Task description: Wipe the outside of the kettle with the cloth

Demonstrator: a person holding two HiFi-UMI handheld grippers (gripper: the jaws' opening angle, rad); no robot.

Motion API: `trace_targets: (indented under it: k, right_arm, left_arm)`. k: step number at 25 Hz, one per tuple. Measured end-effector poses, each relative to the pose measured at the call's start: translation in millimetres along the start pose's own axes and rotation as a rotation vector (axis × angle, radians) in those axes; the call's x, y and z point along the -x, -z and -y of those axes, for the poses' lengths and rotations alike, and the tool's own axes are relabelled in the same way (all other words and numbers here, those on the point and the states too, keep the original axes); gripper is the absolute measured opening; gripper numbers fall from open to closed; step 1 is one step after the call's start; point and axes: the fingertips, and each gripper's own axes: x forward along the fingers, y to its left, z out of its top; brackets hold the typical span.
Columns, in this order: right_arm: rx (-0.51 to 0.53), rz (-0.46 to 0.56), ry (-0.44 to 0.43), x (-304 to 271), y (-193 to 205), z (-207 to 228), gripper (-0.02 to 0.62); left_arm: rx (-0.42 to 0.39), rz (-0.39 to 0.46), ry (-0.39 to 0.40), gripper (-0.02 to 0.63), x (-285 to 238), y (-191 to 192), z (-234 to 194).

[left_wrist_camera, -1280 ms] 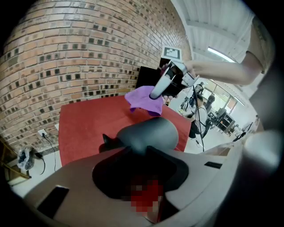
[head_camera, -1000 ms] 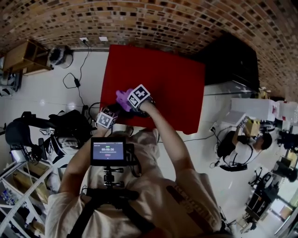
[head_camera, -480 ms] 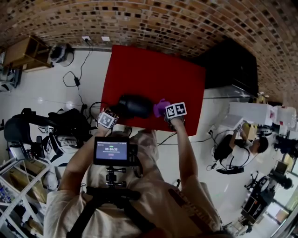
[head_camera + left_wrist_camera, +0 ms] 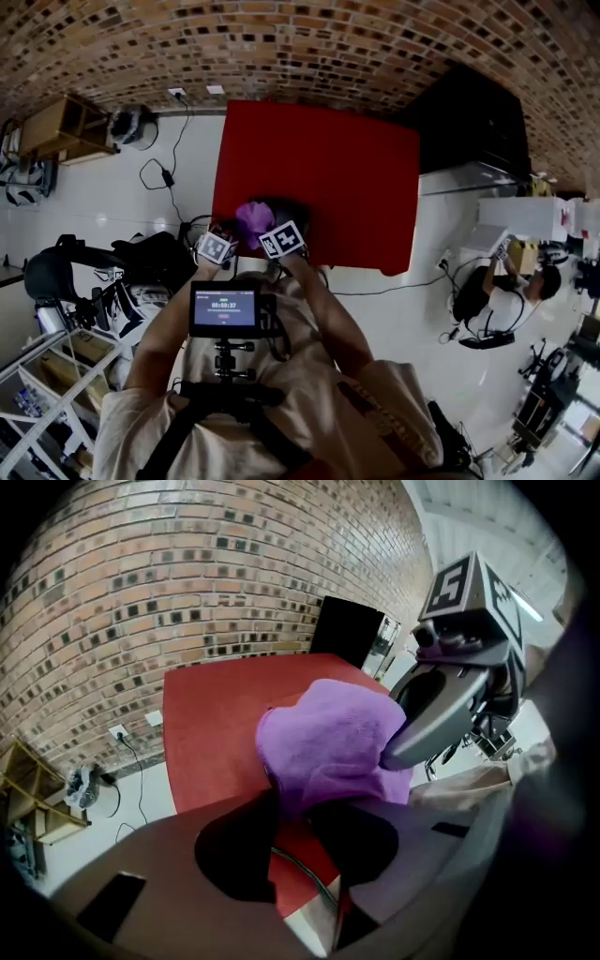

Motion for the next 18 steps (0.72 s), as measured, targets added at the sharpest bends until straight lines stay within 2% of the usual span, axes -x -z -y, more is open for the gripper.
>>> trace_targets:
  k: [3,6,9,11,12,14,18]
  right_arm:
    - [-0.090,0.068,0.063,38,26,44,0.074]
    - [-0.228,0.108,0.070,73,71,90,0.074]
    - [-0.341,0.118,0.187,97,121,148,0.074]
    - [-0.387,0.163,0.231,116,131,164,0.072]
    - [-0.378,0.191,0.240,124,126,162,0.072]
    - [-0.284,0.243,0.231,133,101,134,0.074]
    - [-0.021,0.323,0.073,115,44,35,0.074]
  left_arm:
    - [-0.002,0.000,0.004,0.098,1,4,0]
    - [-0.005,0.007,0.022,0.098,1,0,3]
    - [-0.017,0.019,0.032,0.098,-3,-3,6]
    - [-0.031,0.032,0.027,0.098,-4,-8,6]
    - [-0.037,0.041,0.024,0.098,-3,-12,6]
    - [-0.048,0.061,0.022,0.098,0,-20,5]
    - [-0.067,0.070,0.016,0.098,2,-35,3]
